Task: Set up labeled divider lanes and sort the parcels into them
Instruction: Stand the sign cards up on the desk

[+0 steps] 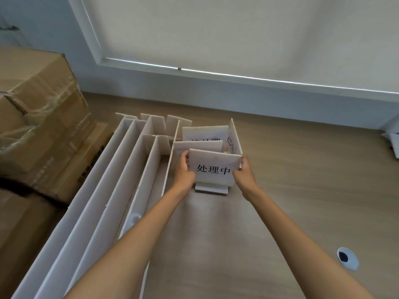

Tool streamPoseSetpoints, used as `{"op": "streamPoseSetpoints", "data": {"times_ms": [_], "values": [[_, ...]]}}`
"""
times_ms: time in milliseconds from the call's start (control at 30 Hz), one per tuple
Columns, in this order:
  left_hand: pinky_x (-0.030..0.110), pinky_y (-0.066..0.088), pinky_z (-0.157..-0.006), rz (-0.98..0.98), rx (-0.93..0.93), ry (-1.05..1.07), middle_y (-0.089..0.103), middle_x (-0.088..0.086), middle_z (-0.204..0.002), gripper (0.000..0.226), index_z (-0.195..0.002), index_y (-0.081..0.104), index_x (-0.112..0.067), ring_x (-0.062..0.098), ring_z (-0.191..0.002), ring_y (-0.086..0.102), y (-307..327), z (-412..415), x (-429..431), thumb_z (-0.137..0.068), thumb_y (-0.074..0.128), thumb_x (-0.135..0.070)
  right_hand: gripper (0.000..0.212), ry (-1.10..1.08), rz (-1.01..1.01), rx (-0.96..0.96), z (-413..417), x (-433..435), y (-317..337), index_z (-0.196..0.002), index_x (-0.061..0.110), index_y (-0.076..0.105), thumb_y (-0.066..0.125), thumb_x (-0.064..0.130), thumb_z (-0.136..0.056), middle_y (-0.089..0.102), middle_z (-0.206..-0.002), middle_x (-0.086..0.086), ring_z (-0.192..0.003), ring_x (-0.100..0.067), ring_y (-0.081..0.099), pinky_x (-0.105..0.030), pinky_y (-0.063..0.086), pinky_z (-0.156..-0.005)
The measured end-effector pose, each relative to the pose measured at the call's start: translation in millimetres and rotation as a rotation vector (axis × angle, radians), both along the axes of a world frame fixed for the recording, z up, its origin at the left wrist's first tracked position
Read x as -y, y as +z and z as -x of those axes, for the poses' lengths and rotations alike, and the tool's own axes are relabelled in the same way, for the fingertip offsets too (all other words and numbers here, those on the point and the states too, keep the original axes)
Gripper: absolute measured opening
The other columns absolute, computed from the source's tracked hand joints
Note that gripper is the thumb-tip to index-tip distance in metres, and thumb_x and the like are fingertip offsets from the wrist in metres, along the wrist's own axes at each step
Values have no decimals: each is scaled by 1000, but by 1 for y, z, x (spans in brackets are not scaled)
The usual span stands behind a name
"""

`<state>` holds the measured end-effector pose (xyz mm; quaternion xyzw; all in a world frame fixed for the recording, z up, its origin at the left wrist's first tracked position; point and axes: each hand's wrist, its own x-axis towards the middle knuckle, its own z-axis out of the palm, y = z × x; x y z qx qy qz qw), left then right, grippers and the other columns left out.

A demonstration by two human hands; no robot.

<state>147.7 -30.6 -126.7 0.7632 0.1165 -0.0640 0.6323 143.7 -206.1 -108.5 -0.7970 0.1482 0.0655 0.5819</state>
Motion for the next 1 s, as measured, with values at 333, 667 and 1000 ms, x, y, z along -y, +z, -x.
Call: {"op": "streamPoseSetpoints", "data": {"times_ms": [333,667,1000], "values": [[36,52,-85,47,15,30,54,11,-118,58,-121,36,-32,21,-106,56,5,38,-10,-86,44,14,89,-169,-120,-117,47,-18,1,-150,22,-12,42,-8,-86,12,-157,-8,-143,-27,20,-46,23,-116],[25,44,-78,-68,-83,58,54,3,-120,46,-131,34,-17,17,-101,52,10,55,-25,-91,48,0,74,-18,-36,-87,65,-33,-9,-145,16,28,30,-17,-78,50,-129,-3,-116,-20,47,-30,40,-100],[25,37,-99,-186,111,182,43,0,-135,64,-141,33,-14,14,-119,43,33,62,-13,-82,32,11,32,-335,406,128,4,16,10,-122,3,52,53,18,-93,60,-115,-17,-105,-33,57,-34,43,-86]]}}
